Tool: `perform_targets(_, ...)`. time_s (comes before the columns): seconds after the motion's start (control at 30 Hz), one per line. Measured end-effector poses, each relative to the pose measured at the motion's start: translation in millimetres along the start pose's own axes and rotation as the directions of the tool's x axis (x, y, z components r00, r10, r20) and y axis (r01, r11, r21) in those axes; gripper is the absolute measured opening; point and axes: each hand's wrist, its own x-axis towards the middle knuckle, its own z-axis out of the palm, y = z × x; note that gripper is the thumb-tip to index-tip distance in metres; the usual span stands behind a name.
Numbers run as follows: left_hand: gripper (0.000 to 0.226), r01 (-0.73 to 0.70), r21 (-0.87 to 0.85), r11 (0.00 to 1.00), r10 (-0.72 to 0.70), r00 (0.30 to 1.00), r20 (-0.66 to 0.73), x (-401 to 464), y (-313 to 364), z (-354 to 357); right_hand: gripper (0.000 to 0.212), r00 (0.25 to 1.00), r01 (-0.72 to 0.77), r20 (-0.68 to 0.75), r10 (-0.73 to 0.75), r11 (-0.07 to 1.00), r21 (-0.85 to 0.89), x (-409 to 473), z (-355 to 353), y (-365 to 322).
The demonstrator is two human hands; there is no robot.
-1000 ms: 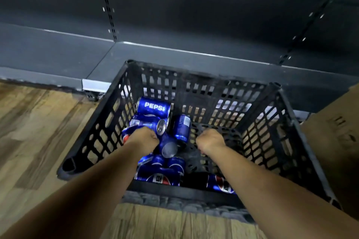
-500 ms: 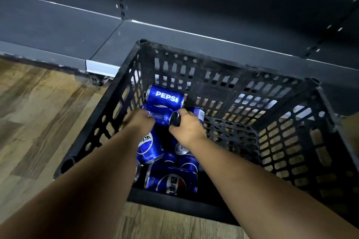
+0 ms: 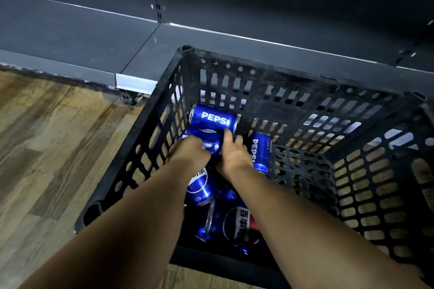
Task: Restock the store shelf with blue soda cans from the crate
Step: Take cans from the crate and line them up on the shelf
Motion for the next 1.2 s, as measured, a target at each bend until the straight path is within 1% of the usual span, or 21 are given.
perform_targets(0.07, 0.018, -0.003, -0.015, 1.0, 0.004, 1.0, 0.018, 0.0, 0.7, 0.4, 0.078, 1.0, 0.001, -0.024, -0.001, 1.0, -0.013, 1.6, 2.5, 3.6)
perform_targets(0.1, 0.017, 0.004, -0.038, 0.999, -0.003, 1.0, 0.028, 0.3, 1.3, 0.2, 0.073, 0.999, 0.006, -0.043, -0.005, 1.0, 0.01, 1.6, 3.0, 5.5)
perform_targets(0.2, 0.01, 0.039, -0.134, 0.99, -0.031, 0.998, 0.057, 0.8, 3.8, -1.5, 0.062, 0.995, 0.049, -0.092, -0.034, 0.986, 0.16, 0.2, 4.7, 10.7)
perform_targets(0.27, 0.013, 0.072, -0.194, 0.978, -0.055, 0.994, 0.09, 1.3, 5.1, -2.0, 0.056, 0.992, 0.091, -0.109, -0.064, 0.96, 0.263, -1.6, 5.9, 13.8)
perform_targets(0.37, 0.014, 0.124, -0.297, 0.947, -0.072, 0.981, 0.182, -0.4, 10.2, -3.2, 0.05, 0.992, 0.11, -0.104, -0.073, 0.903, 0.416, -5.1, 4.6, 18.9)
perform_targets(0.43, 0.011, 0.189, -0.396, 0.899, -0.081, 0.959, 0.272, -4.8, 16.7, -5.1, 0.049, 0.991, 0.113, -0.122, -0.06, 0.863, 0.492, -8.1, 2.0, 19.5)
perform_targets(0.5, 0.015, 0.246, -0.47, 0.847, -0.07, 0.93, 0.36, -7.7, 20.0, -4.7, 0.04, 0.984, 0.135, -0.169, -0.053, 0.843, 0.521, -10.4, 0.2, 17.8)
perform_targets(0.57, 0.016, 0.253, -0.475, 0.843, -0.051, 0.916, 0.397, -10.9, 20.6, -3.5, 0.036, 0.978, 0.151, -0.205, -0.046, 0.834, 0.531, -13.3, -1.2, 14.6)
perform_targets(0.63, 0.01, 0.231, -0.468, 0.853, -0.042, 0.924, 0.38, -13.0, 23.0, -5.2, 0.038, 0.977, 0.137, -0.212, -0.031, 0.853, 0.503, -16.2, -5.0, 12.8)
perform_targets(0.67, 0.012, 0.21, -0.462, 0.862, -0.039, 0.935, 0.353, -13.3, 23.5, -6.7, 0.039, 0.977, 0.127, -0.209, -0.028, 0.871, 0.475, -17.7, -7.6, 12.8)
perform_targets(0.7, 0.015, 0.185, -0.452, 0.873, -0.042, 0.95, 0.309, -13.5, 23.2, -8.3, 0.039, 0.979, 0.114, -0.202, -0.023, 0.887, 0.447, -20.0, -10.7, 13.7)
perform_targets(0.77, 0.015, 0.124, -0.46, 0.879, -0.047, 0.983, 0.175, -13.3, 23.7, -11.9, 0.038, 0.979, 0.094, -0.202, -0.006, 0.9, 0.426, -22.9, -17.6, 18.8)
perform_targets(0.87, 0.018, 0.051, -0.496, 0.867, -0.062, 0.998, -0.005, -12.0, 19.6, -14.0, 0.039, 0.985, 0.058, -0.17, 0.032, 0.863, 0.501, -30.2, -28.8, 28.3)
perform_targets(0.93, 0.015, 0.001, -0.442, 0.897, -0.022, 0.999, -0.042, -11.3, 18.5, -12.4, 0.04, 0.984, 0.059, -0.173, 0.043, 0.838, 0.542, -35.8, -36.9, 36.5)
perform_targets(0.97, 0.022, -0.02, -0.4, 0.916, 0.01, 1.0, -0.026, -12.2, 19.2, -11.2, 0.041, 0.984, 0.065, -0.176, 0.04, 0.83, 0.554, -39.7, -42.2, 40.9)
perform_targets(1.0, 0.035, -0.03, -0.361, 0.932, 0.035, 0.999, 0.006, -13.5, 21.0, -10.5, 0.039, 0.985, 0.077, -0.172, 0.028, 0.816, 0.574, -44.1, -48.4, 45.7)
perform_targets(1.1, 0.064, -0.058, -0.277, 0.959, 0.085, 0.993, 0.086, -21.6, 25.2, -8.2, 0.032, 0.995, 0.076, -0.098, -0.016, 0.766, 0.638, -57.1, -68.9, 59.9)
perform_targets(1.17, 0.081, -0.085, -0.229, 0.97, 0.121, 0.981, 0.148, -25.7, 25.8, -6.0, 0.038, 0.997, 0.071, -0.025, -0.071, 0.774, 0.63, -62.3, -79.4, 66.5)
perform_targets(1.2, 0.089, -0.099, -0.213, 0.972, 0.143, 0.969, 0.202, -28.2, 27.3, -4.8, 0.041, 0.995, 0.073, 0.012, -0.1, 0.789, 0.61, -64.0, -82.8, 67.3)
